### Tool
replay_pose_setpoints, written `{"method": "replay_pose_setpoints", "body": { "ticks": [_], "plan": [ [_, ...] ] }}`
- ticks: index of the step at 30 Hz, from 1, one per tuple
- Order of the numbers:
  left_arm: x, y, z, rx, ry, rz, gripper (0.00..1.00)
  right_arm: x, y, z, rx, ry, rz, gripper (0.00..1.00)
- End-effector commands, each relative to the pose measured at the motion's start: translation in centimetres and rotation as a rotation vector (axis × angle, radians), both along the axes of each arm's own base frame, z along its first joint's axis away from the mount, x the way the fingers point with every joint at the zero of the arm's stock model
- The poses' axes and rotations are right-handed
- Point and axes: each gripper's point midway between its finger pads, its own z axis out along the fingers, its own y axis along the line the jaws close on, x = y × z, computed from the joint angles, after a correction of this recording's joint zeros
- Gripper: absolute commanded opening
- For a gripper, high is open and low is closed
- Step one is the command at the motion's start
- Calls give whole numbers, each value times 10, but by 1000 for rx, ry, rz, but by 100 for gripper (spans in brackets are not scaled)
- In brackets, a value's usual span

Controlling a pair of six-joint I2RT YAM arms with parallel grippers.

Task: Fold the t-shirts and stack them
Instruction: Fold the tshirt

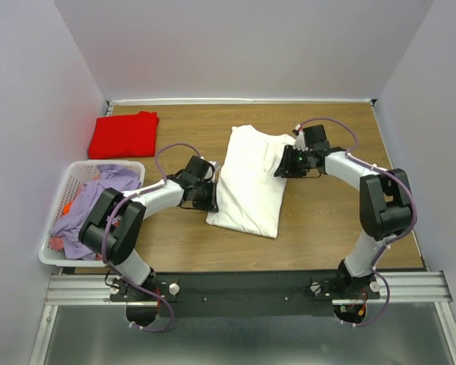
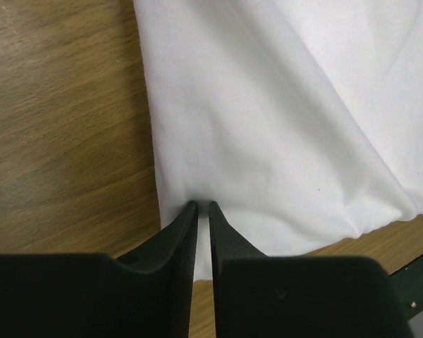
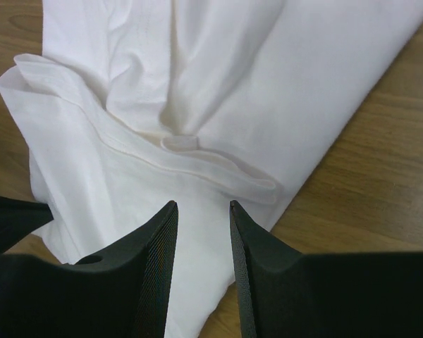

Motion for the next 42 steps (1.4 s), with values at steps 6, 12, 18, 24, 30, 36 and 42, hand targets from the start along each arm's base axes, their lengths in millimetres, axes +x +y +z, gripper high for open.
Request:
{"method": "replay_pose_setpoints", "body": {
  "ticks": [6,12,18,24,30,36,42],
  "plan": [
    [-21,13,-24,46,52,-17,19,10,24,9,-22,-142,268,42],
    [-20,12,-20,40,42,-13,19,12,28,-4,-20,-144,355,39],
    [-21,14,-21,49,41,-14,19,12,32,-13,-18,-138,416,39],
    [-23,15,-20,51,43,-16,19,5,33,-17,-10,-123,458,39],
    [-23,17,-21,55,43,-15,19,1,35,-16,2,-104,497,31],
    [-25,18,-22,60,47,-17,19,9,26,-21,-61,-108,471,0],
    [-31,23,-25,71,58,-14,19,29,15,-11,-104,-149,421,1]
  ]
}}
